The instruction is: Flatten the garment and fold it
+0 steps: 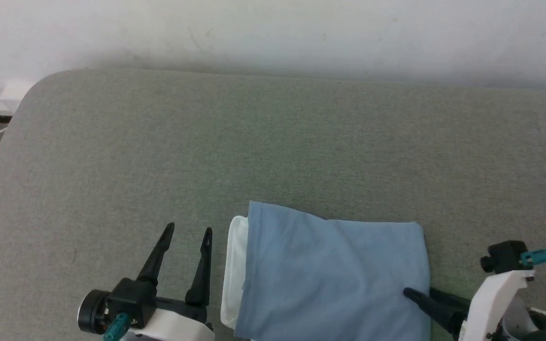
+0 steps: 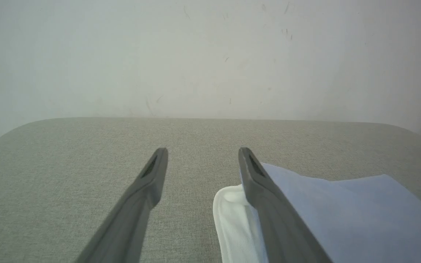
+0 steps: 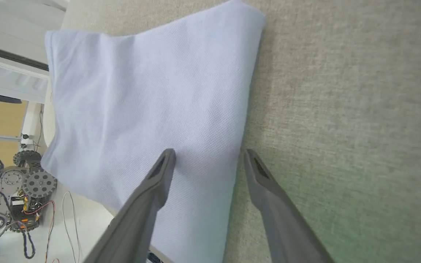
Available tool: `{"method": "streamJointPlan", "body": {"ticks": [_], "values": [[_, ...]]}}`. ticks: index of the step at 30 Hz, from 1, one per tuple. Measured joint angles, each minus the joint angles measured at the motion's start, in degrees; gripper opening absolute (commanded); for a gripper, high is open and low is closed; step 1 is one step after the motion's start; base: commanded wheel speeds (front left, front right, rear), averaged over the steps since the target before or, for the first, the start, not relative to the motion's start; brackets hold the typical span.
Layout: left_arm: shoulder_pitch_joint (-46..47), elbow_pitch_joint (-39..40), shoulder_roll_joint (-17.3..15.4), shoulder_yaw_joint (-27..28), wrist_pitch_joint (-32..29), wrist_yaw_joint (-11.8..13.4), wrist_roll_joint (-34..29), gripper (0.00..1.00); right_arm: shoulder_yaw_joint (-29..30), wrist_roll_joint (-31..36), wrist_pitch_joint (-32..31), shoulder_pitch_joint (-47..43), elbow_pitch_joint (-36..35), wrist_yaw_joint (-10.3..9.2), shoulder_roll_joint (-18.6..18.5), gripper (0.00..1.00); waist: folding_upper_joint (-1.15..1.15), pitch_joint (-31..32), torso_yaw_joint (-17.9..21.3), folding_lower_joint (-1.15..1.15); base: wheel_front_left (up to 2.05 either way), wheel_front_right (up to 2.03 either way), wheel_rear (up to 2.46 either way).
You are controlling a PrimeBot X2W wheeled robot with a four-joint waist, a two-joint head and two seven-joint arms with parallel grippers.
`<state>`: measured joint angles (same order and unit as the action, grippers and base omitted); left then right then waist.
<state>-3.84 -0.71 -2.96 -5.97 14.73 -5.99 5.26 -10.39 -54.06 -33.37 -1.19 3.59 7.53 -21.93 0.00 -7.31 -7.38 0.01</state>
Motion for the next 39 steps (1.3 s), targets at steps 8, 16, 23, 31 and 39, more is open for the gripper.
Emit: {"method": "streamJointPlan", "body": {"ticks": [8, 16, 23, 31, 39], "values": [[0.86, -0.14, -0.01, -0.41, 0.0, -0.02, -0.01, 1.0, -6.12, 0.16, -0.68, 4.7, 5.31, 0.03, 0.92, 1.0, 0.0, -1.69, -2.46, -0.01, 0.0, 0.0, 0.0], [0.86, -0.49, -0.01, -1.21, 0.0, 0.01, 0.19, 1.0, -12.24, 3.1, 4.15, 7.89, 8.18, 0.09, -0.34, 0.0, 0.0, -1.16, -2.93, -0.01, 0.0, 0.0, 0.0], [0.8, 0.02, -0.01, -2.76, 0.0, 0.04, 0.27, 1.0, -17.59, 15.22, 8.2, 12.74, 7.09, 0.09, -6.68, 0.0, 0.0, 0.23, 0.14, -0.01, 0.0, 0.0, 0.0], [3.4, 0.91, 0.05, -8.57, -0.01, 1.37, 1.83, 1.0, -24.24, 30.51, 3.35, 24.51, 1.0, 0.09, -17.52, 0.0, 0.0, 0.29, 7.66, -0.01, 0.0, 0.0, 0.0], [12.22, 0.89, 0.07, -12.4, 0.0, 2.1, 1.7, 1.0, -25.77, 32.43, 1.32, 33.4, 0.3, 0.09, -26.83, 0.0, 0.0, -4.6, 15.65, 0.0, 0.0, 0.0, 0.0]]}}
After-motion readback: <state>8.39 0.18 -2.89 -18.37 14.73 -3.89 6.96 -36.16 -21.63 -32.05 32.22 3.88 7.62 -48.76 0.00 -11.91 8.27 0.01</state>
